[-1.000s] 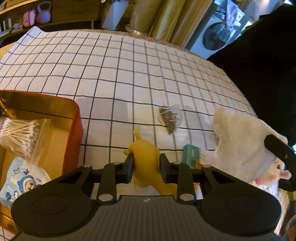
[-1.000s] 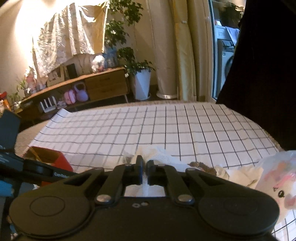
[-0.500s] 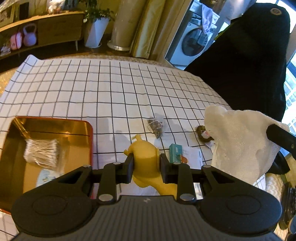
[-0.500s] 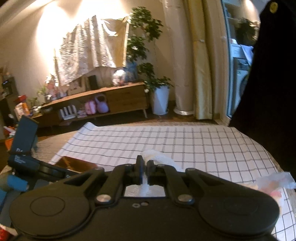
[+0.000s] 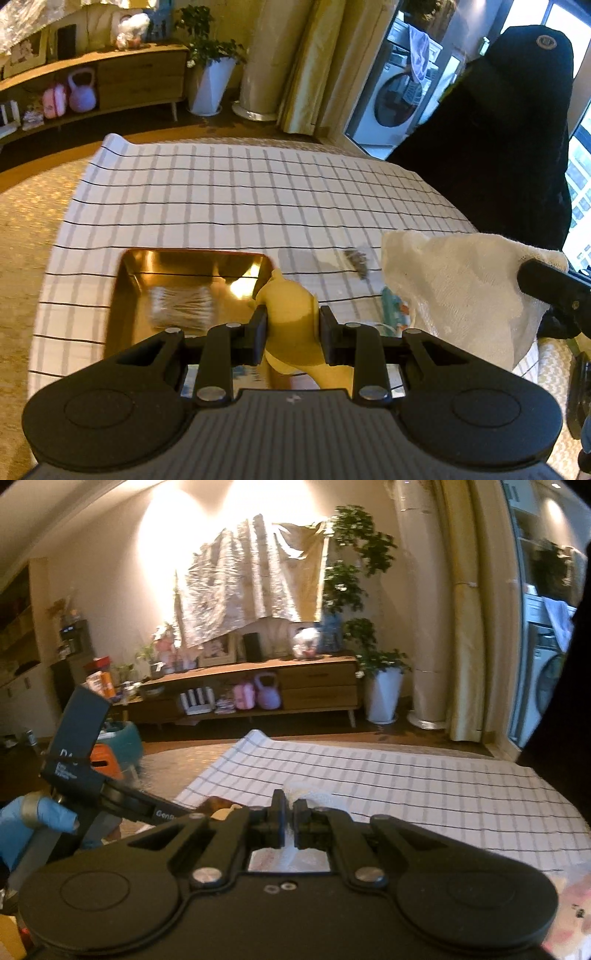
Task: Organize soft objects
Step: 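Carry the duck and towel over the tin box and lower them inside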
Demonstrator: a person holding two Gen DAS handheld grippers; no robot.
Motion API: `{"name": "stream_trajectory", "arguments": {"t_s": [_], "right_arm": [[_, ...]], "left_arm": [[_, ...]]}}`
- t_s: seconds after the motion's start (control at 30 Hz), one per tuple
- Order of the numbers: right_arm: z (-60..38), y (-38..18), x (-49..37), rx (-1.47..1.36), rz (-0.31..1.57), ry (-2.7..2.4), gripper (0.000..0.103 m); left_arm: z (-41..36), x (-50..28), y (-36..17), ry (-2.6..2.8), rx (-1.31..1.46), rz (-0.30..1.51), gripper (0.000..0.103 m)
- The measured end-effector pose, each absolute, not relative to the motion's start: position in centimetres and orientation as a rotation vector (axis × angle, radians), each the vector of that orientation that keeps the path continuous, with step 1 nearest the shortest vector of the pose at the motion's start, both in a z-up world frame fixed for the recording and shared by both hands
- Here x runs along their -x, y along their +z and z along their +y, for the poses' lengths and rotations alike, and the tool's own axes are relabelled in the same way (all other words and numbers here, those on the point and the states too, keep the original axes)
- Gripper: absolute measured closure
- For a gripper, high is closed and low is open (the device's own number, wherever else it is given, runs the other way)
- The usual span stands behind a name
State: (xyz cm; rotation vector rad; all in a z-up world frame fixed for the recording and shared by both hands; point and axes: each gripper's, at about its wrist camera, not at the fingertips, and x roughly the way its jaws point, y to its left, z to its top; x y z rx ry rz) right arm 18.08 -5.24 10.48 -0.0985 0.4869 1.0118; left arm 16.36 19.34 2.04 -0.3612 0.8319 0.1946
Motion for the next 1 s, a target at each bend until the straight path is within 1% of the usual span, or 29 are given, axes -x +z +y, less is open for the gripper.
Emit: {"name": "stream_trajectory", "arguments": {"t_s": [0.33,0.63,0.8,1.0], "right_arm": [[0.8,10.3,-16.3,0.092,0.512,1.117,0.1],[6.3,8.9,-16.5,0.101,0.553,1.159,0.1],[8.4,7.1,-17.3,0.102,0.587,1.155,0.1],[10.3,3.8,-19.5,0.088,0.684,1.094,0.1]], "left_arm": [[24.3,-13.0,2.3,0.276,0.331,0.829,0.075],[27.7,-11.6,0.0,0.312,0.33,0.879,0.075],[28.2,-11.5,-1.4,0.299,0.331,0.901,0.075],[28.4,-12.2,-3.0,0.278,0.33,0.925,0.075]]}}
